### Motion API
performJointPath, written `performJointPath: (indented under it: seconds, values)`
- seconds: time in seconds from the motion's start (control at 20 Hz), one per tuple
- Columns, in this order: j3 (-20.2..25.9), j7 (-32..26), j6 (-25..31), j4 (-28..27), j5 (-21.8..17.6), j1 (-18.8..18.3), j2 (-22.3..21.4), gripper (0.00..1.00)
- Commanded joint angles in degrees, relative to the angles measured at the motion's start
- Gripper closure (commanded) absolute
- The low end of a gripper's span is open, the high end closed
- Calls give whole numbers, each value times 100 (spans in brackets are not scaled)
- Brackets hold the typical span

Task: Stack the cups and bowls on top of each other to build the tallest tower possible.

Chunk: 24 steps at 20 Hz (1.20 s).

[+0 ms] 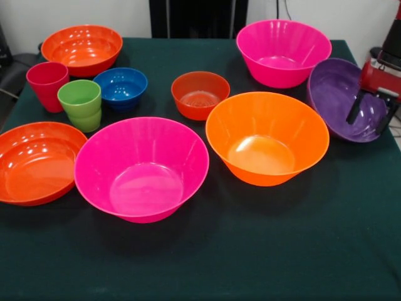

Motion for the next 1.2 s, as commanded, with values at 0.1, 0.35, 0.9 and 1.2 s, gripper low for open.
performJointPath:
  seconds: [0.1, 0.35, 0.9, 1.2]
  values:
    - [704, 745, -48, 338, -47, -152, -253, 0]
    - [781, 687, -54, 439, -71, -209, -414, 0]
    - [799, 637, -38, 459, -123, -254, -477, 0]
    - [744, 748, -140, 297, -61, -213, -254, 0]
